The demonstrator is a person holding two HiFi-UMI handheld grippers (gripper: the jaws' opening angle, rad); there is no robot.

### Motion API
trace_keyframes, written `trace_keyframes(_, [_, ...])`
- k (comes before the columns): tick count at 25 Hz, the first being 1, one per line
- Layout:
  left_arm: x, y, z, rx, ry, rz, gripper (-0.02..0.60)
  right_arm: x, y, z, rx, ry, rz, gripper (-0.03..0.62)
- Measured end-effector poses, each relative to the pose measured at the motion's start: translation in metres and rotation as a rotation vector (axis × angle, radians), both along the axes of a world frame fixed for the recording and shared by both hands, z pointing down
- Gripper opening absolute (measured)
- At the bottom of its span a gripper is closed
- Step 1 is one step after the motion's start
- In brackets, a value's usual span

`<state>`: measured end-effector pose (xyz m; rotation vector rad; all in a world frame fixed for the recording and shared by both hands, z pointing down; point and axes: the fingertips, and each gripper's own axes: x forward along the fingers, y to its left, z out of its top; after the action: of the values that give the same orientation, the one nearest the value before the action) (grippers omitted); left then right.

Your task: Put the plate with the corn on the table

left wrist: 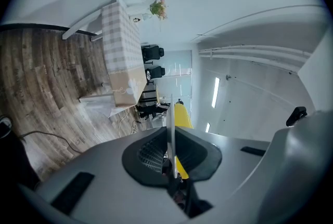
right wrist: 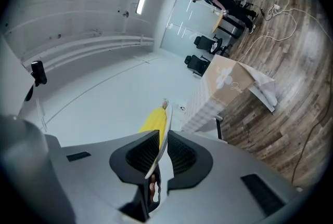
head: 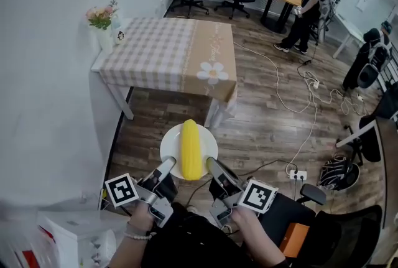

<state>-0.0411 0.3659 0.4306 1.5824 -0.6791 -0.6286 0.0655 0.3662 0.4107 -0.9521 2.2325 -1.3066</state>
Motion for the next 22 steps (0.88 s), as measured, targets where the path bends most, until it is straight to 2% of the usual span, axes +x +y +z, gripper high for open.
trace_keyframes(10, [0.019,0.005,0.008,-0.015,-0.004,-0.005,0.037,0.019,0.005,0.009,-0.009,0.006,-0.001,0.078])
trace_keyframes(22, [0.023,-0.032,0.000,0.008,-0.001,0.007,0.037,0.022,-0.030,-0.001,0.019,0.010,0.011,0.078])
